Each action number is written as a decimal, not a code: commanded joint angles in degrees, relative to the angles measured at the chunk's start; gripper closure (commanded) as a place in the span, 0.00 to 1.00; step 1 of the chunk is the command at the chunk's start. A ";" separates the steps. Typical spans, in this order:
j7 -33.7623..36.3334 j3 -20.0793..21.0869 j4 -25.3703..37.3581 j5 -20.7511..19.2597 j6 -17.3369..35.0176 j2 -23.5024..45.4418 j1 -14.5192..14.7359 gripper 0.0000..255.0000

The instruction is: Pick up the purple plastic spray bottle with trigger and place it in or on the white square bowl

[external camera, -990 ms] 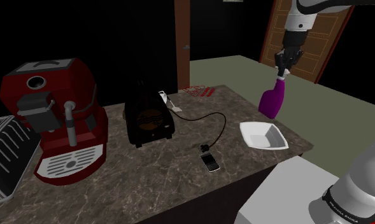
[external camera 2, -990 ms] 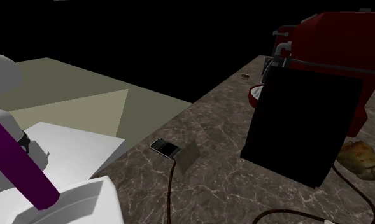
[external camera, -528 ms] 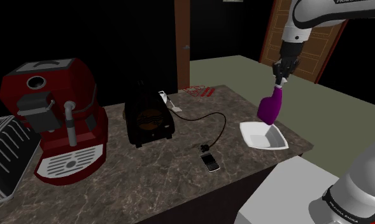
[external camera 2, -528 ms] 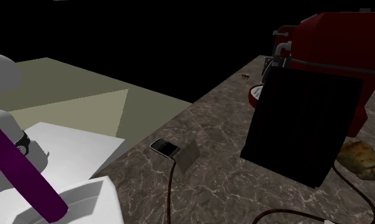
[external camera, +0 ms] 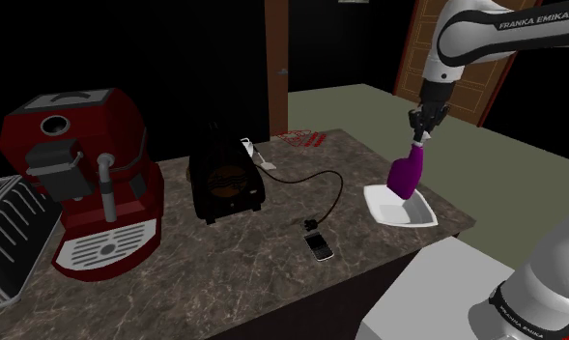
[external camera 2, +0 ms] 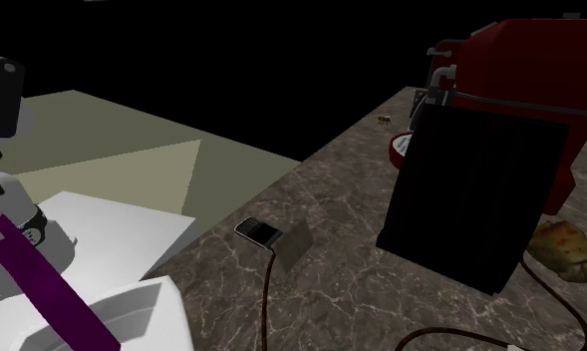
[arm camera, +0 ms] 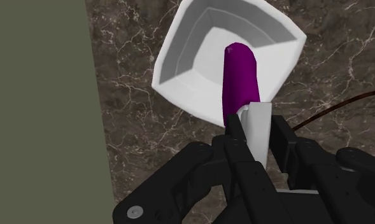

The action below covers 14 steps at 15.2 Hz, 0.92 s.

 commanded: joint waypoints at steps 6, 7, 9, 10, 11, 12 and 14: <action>0.08 -0.18 -4.88 -0.11 5.45 0.52 -0.05 1.00; 0.09 -0.21 -5.56 -0.12 6.24 0.64 -0.06 1.00; 0.10 -0.26 -6.79 -0.16 7.72 0.88 -0.07 1.00; 0.10 -0.26 -6.80 -0.16 7.72 0.87 -0.07 1.00; 0.10 -0.26 -6.80 -0.16 7.72 0.88 -0.07 1.00; 0.10 -0.26 -6.80 -0.16 7.72 0.88 -0.07 1.00; 0.10 -0.26 -6.79 -0.16 7.72 0.88 -0.07 1.00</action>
